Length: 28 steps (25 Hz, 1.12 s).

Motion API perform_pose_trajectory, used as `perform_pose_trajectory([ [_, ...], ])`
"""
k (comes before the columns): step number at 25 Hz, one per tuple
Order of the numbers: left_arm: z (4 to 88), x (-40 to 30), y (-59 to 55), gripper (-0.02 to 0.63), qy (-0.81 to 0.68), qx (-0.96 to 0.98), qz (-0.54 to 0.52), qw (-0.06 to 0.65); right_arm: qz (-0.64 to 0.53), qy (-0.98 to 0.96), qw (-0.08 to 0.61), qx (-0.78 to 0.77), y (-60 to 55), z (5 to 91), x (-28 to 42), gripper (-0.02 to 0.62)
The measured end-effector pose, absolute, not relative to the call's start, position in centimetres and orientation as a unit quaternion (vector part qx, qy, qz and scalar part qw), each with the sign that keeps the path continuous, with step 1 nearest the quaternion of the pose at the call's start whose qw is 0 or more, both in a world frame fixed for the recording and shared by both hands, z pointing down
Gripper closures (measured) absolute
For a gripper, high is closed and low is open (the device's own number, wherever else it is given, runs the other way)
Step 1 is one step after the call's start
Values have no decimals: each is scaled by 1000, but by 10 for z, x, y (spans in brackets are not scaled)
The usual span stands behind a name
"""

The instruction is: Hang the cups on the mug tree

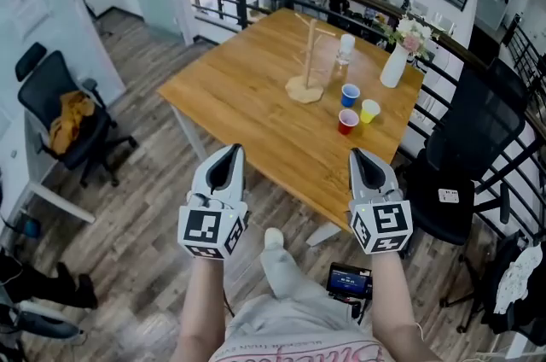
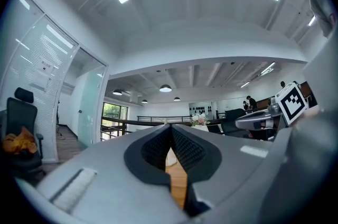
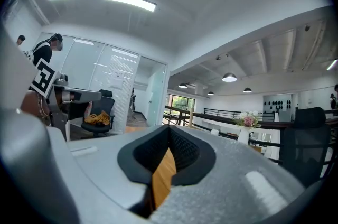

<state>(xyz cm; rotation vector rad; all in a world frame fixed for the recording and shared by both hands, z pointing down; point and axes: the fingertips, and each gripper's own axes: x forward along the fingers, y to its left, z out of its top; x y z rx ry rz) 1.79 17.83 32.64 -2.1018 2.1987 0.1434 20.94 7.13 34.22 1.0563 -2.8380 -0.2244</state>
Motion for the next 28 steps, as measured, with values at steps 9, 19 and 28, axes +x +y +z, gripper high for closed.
perform_pose_trajectory([
  [9,339,-22,113,595,706,-706,24,46,-56,-929,54,363,7,360,167,594],
  [19,338,-76,-6,595,667,-744,3,45,-35,-911,71,404,-86,387,131,594],
  [28,335,-80,-93,595,622,-782,4,41,-25,-888,82,451,-144,386,131,594],
])
